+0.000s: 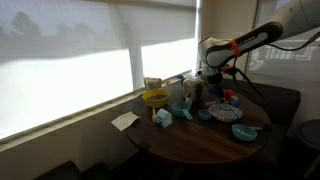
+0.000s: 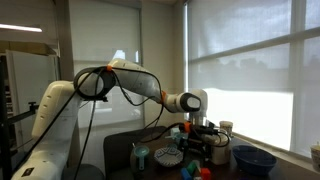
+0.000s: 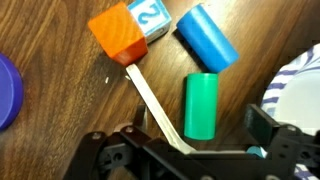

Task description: Put the green and blue block in an upright position

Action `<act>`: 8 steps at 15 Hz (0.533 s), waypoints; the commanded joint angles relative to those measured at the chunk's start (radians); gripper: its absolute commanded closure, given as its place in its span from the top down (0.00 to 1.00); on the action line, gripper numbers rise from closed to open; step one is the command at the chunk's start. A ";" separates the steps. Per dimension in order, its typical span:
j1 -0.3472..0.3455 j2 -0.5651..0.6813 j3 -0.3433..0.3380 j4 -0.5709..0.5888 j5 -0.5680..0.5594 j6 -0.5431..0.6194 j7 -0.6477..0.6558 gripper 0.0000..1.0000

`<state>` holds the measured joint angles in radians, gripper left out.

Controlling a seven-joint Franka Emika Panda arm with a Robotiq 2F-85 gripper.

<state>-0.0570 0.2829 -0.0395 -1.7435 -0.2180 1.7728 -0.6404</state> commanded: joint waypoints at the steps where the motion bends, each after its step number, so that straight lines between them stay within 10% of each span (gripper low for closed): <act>1: -0.014 -0.001 0.019 -0.013 0.034 0.006 -0.002 0.72; 8: -0.013 0.009 0.022 -0.015 0.028 0.004 0.003 0.23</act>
<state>-0.0573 0.2900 -0.0303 -1.7523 -0.2042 1.7728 -0.6405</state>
